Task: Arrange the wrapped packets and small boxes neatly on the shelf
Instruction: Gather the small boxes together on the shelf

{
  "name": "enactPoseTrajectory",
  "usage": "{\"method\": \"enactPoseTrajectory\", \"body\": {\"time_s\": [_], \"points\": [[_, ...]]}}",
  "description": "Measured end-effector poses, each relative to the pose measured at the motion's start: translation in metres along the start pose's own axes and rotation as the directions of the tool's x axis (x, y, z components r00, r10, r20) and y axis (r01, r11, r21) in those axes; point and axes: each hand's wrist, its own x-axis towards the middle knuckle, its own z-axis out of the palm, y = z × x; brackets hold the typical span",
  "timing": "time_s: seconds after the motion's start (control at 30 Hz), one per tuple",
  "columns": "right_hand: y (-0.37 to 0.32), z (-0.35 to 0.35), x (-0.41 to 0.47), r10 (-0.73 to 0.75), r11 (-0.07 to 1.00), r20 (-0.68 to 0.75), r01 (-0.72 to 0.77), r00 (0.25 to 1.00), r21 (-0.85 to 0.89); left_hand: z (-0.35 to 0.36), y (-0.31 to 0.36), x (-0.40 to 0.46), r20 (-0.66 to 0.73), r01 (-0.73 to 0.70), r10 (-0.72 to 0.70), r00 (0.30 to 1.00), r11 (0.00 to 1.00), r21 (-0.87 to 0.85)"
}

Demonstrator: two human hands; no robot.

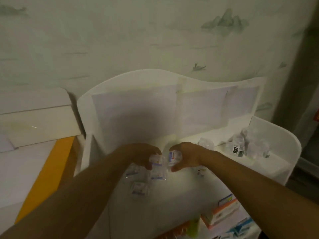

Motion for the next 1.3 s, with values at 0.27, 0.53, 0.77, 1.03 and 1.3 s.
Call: {"method": "enactPoseTrajectory", "body": {"time_s": [0.27,0.53,0.77,1.03,1.3], "points": [[0.045,0.03,0.034,-0.161,0.987,0.133,0.161,0.978,0.01,0.031,0.022,0.007,0.062,0.153,-0.153,0.986,0.988,0.019],[0.032,0.055,0.062,-0.341,0.939,0.106,0.332,0.934,0.094,0.046,0.014,-0.02,-0.152,0.248,-0.232,0.961,0.964,0.099],[0.01,0.063,0.076,-0.367,0.928,0.121,0.354,0.922,0.113,0.035,0.01,-0.038,0.017,0.328,-0.329,0.944,0.944,0.042],[0.007,0.09,0.086,-0.349,0.93,0.081,0.335,0.933,0.151,0.057,0.007,-0.057,0.112,0.339,-0.342,0.933,0.94,0.042],[0.001,0.094,0.079,-0.269,0.963,0.056,0.269,0.962,0.001,0.076,-0.002,-0.058,-0.019,0.356,-0.358,0.933,0.92,0.162]]}}
